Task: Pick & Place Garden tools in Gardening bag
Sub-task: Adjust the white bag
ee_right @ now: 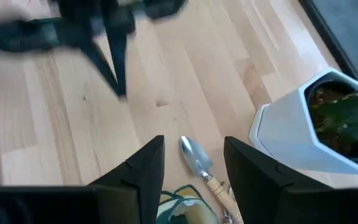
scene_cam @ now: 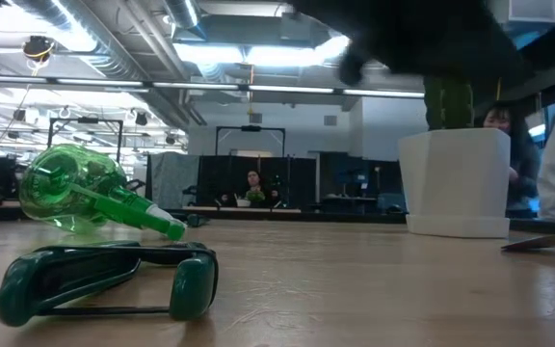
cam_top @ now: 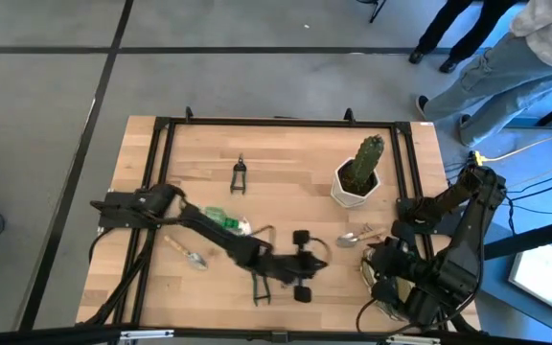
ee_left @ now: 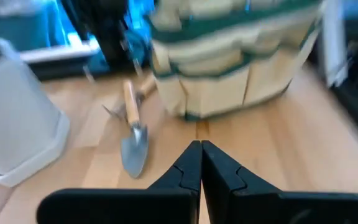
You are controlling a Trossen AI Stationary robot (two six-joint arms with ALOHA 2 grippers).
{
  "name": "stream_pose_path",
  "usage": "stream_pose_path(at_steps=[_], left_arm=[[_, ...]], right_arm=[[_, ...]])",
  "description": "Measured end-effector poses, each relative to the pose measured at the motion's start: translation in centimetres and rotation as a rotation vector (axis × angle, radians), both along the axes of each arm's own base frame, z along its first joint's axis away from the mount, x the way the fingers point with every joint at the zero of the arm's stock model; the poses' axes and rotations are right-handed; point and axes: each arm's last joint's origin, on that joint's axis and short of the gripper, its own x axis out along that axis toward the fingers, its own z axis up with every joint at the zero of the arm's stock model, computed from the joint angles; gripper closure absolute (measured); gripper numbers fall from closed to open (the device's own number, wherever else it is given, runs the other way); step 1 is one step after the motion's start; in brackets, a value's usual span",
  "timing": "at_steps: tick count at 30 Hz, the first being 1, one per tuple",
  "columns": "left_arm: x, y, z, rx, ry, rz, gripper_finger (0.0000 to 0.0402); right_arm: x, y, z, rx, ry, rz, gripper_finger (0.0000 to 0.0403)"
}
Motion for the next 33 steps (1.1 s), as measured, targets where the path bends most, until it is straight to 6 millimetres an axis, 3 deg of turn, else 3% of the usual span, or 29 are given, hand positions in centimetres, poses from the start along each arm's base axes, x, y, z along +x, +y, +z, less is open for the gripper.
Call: stream_pose_path(at_steps=[6,12,17,21,27,33], left_arm=[[-7.2,2.3,1.7,-0.127,-0.192,-0.109,0.04],[-11.8,4.7,5.5,-0.159,-0.284,-0.166,0.04],[-13.7,4.9,8.8,-0.101,-0.375,-0.209,0.0399],[-14.8,4.6,10.3,-0.085,-0.412,-0.235,0.0401],[-15.7,3.7,10.7,-0.083,-0.408,-0.26,0.0397],[-15.9,3.4,10.6,-0.06,-0.395,-0.227,0.04]], right_arm=[[0.8,-0.6,0.1,-0.071,-0.009,0.027,0.0236],[3.6,-2.4,-0.2,-0.077,0.142,0.103,0.0236],[6.4,-4.3,-1.4,0.023,0.269,0.259,0.0236],[7.8,-6.3,-3.4,0.129,0.371,0.307,0.0236],[8.4,-9.0,-7.6,0.247,0.506,0.277,0.0236],[8.5,-9.5,-10.2,0.379,0.53,0.322,0.0236]])
